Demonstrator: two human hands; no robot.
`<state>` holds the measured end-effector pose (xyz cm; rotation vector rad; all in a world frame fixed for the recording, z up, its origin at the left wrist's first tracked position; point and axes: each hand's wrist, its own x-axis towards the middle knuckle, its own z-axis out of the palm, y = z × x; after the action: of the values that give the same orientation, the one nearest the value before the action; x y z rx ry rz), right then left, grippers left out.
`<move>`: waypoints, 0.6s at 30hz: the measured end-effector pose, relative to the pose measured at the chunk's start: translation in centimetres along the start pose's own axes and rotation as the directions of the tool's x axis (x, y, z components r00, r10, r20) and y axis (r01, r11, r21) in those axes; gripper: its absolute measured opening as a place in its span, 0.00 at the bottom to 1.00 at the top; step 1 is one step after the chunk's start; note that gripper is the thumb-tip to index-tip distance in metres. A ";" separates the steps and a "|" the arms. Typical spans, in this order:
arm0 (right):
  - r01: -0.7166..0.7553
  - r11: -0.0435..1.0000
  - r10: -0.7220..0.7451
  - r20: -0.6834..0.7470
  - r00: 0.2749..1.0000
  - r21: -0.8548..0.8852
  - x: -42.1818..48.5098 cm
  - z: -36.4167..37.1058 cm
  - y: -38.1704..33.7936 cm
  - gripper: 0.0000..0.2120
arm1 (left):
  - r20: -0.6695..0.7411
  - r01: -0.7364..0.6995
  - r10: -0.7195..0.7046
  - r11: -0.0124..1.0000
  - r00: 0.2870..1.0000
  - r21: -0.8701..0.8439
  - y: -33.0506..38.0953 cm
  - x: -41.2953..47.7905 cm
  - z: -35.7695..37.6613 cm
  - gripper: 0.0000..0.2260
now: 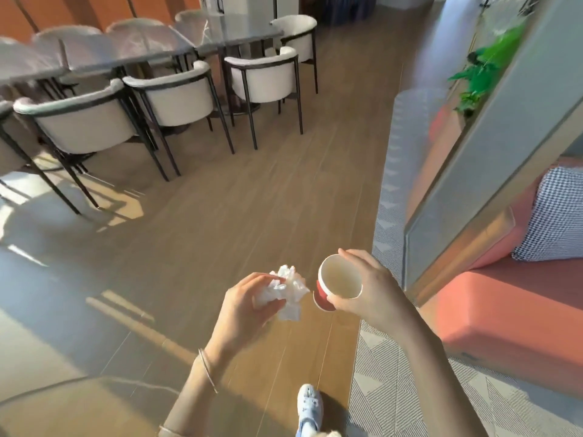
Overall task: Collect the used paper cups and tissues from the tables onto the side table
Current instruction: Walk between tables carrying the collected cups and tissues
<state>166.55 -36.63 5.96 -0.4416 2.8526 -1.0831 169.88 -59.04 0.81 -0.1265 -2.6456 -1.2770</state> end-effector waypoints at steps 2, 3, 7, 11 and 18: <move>0.027 1.000 -0.027 0.007 1.000 0.014 4.5 -1.2 0.5 0.38 | -0.032 0.000 -0.001 0.999 0.999 -0.034 -0.3 4.6 0.2 0.13; 0.041 0.999 -0.041 0.010 0.999 0.016 6.6 -1.7 0.8 0.38 | -0.046 0.000 -0.003 0.999 0.999 -0.051 -0.4 6.6 0.4 0.13; 0.055 0.998 -0.054 0.042 0.998 -0.025 13.7 -2.9 2.0 0.38 | -0.049 0.022 -0.025 0.998 0.998 -0.061 -1.5 13.5 1.7 0.13; 0.042 0.999 -0.040 0.053 0.998 -0.034 20.2 -3.4 3.8 0.38 | -0.017 0.033 -0.034 0.997 0.999 -0.066 -3.8 20.1 3.0 0.13; -0.028 0.998 0.027 -0.021 0.999 -0.048 34.2 -3.7 6.9 0.38 | 0.026 0.022 -0.019 0.994 0.999 -0.106 -9.4 35.2 3.9 0.12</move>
<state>131.56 -39.13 5.80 -0.3950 2.8989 -1.0217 133.40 -62.20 -1.07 -0.1325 -2.6064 -1.4318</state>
